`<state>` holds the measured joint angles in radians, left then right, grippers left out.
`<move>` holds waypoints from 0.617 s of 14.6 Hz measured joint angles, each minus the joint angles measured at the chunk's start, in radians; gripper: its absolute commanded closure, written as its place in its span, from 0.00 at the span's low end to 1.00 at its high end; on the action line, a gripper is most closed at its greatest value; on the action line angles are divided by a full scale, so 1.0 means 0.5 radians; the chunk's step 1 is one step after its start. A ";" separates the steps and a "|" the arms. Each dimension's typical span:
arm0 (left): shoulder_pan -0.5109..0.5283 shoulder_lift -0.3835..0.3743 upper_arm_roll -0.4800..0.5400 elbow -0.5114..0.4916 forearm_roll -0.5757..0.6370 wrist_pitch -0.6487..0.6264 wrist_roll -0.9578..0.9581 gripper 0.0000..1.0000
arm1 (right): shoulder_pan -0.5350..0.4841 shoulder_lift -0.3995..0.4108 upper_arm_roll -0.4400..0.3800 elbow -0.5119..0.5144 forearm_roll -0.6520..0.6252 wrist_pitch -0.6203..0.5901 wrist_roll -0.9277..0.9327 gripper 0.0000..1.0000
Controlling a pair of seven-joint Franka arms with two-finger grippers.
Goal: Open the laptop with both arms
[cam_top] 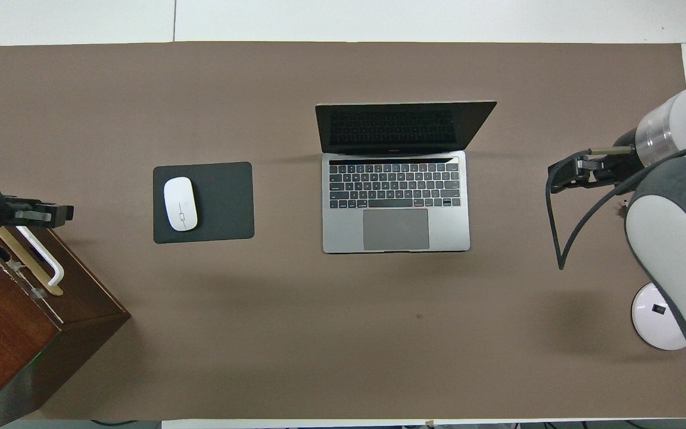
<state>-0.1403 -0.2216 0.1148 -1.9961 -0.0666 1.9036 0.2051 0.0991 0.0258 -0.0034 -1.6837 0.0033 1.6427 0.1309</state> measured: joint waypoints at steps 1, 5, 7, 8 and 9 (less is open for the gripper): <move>0.030 0.000 0.001 0.000 0.000 0.000 0.000 0.00 | -0.002 -0.008 -0.001 0.000 -0.001 -0.006 -0.035 0.00; 0.082 0.000 -0.001 0.002 0.000 0.000 -0.010 0.00 | -0.035 -0.008 0.002 -0.002 -0.002 -0.006 -0.072 0.00; 0.095 0.000 0.000 0.012 0.000 0.000 -0.057 0.00 | -0.086 -0.008 0.058 -0.002 -0.001 -0.017 -0.076 0.00; 0.102 -0.001 0.000 0.023 0.000 0.000 -0.075 0.00 | -0.111 -0.009 0.082 -0.002 -0.001 -0.019 -0.076 0.00; 0.108 -0.001 -0.001 0.032 0.000 0.000 -0.083 0.00 | -0.129 -0.009 0.092 -0.002 -0.001 -0.019 -0.076 0.00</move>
<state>-0.0863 -0.2219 0.1145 -1.9800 -0.0666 1.9034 0.1637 0.0346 0.0215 0.0429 -1.6849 0.0026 1.6332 0.0931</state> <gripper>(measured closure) 0.000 0.000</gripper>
